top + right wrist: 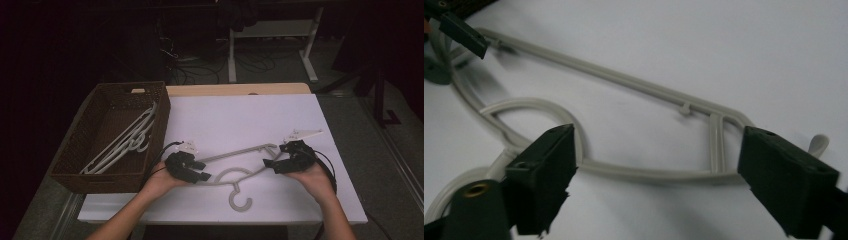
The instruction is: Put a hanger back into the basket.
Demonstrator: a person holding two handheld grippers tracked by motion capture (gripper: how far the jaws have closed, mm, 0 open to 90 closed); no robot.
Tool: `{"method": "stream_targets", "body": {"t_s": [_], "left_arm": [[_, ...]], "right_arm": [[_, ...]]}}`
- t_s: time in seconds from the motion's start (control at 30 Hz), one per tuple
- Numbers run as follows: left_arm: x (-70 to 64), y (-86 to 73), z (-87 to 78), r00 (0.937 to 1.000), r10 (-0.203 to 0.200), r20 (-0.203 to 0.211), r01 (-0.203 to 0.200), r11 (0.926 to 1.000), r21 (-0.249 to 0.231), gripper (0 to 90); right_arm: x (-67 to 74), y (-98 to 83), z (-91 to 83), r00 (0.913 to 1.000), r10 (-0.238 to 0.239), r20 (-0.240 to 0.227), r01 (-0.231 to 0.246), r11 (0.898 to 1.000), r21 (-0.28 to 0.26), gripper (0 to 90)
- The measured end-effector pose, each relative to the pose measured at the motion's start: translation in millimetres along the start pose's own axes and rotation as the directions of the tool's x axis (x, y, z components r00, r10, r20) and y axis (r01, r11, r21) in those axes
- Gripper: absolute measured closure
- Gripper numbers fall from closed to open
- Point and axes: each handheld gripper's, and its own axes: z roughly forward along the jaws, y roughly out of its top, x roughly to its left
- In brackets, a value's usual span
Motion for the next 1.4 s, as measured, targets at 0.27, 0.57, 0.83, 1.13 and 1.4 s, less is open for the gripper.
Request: {"method": "stream_targets", "body": {"t_s": [0.27,0.57,0.83,1.13,1.4], "left_arm": [[-1.1,1.3,0.3,0.9991,0.004,0.043,-0.003,0.9995,-0.032,28.2],[-2.0,0.6,2.9,0.9985,0.018,0.052,-0.017,0.9994,-0.03,19.2],[-1.0,-1.0,1.7,0.9985,0.018,0.051,-0.016,0.9993,-0.033,19.2],[-1.2,-1.5,4.5,0.9979,0.035,0.054,-0.034,0.9992,-0.02,19.3],[-6.9,0.5,14.5,0.9904,0.107,0.087,-0.111,0.9929,0.043,24.4]], "right_arm": [[-11.1,26.3,28.2,0.9989,0.013,0.046,-0.015,0.999,0.045,66.2],[-26.2,41.0,63.2,0.9948,0.015,0.101,-0.028,0.991,0.128,89.4],[-33.9,34.6,74.0,0.9871,0.017,0.159,-0.043,0.986,0.16,89.4],[-32.5,34.0,82.3,0.9828,0.005,0.185,-0.043,0.978,0.204,89.6],[-32.5,35.8,83.1,0.9827,0.008,0.185,-0.05,0.973,0.224,89.9]]}}
